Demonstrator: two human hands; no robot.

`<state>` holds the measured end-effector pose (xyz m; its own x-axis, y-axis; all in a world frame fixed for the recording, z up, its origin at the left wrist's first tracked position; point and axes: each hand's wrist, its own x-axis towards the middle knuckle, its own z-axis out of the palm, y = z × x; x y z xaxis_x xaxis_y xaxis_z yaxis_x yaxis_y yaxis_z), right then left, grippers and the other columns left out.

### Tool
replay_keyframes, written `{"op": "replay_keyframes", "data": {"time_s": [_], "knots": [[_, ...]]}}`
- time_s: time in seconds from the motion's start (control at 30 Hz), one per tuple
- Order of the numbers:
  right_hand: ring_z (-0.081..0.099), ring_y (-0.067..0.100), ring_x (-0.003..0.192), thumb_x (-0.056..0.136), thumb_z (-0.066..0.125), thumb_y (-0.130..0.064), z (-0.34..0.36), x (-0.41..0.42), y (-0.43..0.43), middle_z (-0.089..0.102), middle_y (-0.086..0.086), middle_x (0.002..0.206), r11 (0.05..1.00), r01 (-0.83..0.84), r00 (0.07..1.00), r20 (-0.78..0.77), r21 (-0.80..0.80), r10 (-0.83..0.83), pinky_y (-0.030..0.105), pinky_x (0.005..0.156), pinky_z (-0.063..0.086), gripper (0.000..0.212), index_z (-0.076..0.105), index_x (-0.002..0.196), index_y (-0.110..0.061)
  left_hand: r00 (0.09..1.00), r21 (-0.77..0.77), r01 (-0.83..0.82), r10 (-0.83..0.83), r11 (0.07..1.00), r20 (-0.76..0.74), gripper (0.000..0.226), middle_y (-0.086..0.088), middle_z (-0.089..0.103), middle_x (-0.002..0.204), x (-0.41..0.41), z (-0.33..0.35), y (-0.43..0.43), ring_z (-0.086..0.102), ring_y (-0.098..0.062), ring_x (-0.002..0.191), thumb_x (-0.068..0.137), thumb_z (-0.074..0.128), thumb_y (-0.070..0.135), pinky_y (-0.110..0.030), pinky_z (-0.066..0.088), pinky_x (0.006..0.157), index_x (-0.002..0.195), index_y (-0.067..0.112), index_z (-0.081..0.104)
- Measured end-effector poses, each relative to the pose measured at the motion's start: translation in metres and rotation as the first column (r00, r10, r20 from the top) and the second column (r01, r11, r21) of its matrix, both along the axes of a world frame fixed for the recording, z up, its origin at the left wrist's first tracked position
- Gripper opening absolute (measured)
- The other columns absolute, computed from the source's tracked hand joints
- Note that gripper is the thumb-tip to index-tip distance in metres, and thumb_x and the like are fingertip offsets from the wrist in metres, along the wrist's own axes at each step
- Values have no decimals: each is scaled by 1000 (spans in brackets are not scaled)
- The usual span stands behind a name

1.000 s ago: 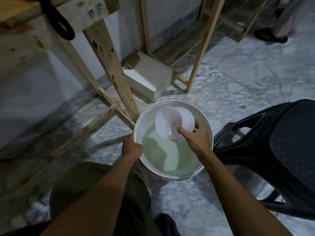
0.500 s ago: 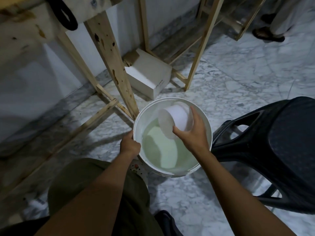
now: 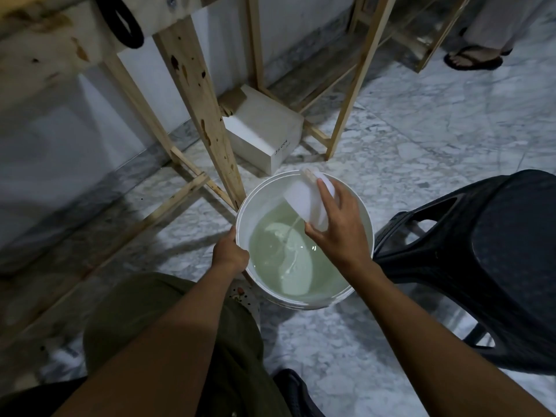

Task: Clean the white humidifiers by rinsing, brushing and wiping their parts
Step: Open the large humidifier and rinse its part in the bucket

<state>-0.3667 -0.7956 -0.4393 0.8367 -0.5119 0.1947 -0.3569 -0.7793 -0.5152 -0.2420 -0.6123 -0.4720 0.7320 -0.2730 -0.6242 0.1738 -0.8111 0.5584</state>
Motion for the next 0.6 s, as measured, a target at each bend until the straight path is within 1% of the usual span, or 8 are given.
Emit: {"op": "replay_keyframes", "data": {"time_s": [0.13, 0.23, 0.3, 0.47, 0.6], "knots": [[39, 36, 133, 74, 79, -23, -5, 1, -6, 38, 17, 148, 994, -71, 997, 10, -82, 72, 42, 99, 44, 89, 34, 150, -15, 1000, 13, 10, -10, 1000, -10, 70, -13, 61, 130, 1, -1, 2, 57, -33, 116, 87, 49, -7, -39, 50, 98, 149, 22, 41], [42, 38, 130, 71, 83, -20, -9, 1, -11, 40, 20, 147, 989, -91, 996, 14, -120, 94, 42, 98, 43, 92, 35, 149, -14, 1000, 31, 9, -8, 999, -18, 70, -13, 56, 138, 2, -2, 2, 55, -32, 121, 89, 51, -5, -40, 47, 102, 152, 20, 35], [42, 39, 130, 70, 84, -19, -11, 0, -12, 40, 21, 147, 984, -113, 993, 12, -140, 115, 42, 98, 44, 92, 35, 149, -13, 1000, 41, 4, -3, 999, -22, 71, -12, 53, 142, 3, -2, 2, 53, -32, 124, 90, 51, -4, -38, 45, 103, 154, 20, 30], [41, 38, 132, 70, 85, -19, -15, -3, -12, 40, 21, 147, 984, -120, 992, 21, -133, 124, 43, 97, 45, 94, 34, 149, -16, 1000, 61, 21, -21, 998, -9, 69, -14, 50, 145, 3, -3, 1, 52, -33, 125, 93, 50, -3, -34, 43, 101, 155, 18, 25], [39, 36, 131, 70, 85, -19, -15, -3, -9, 40, 21, 146, 985, -120, 992, 22, -128, 124, 43, 95, 47, 92, 37, 148, -13, 1000, 66, 23, -23, 998, -8, 70, -14, 52, 142, 4, -4, 1, 53, -33, 123, 93, 49, -3, -34, 44, 99, 155, 19, 26]]}}
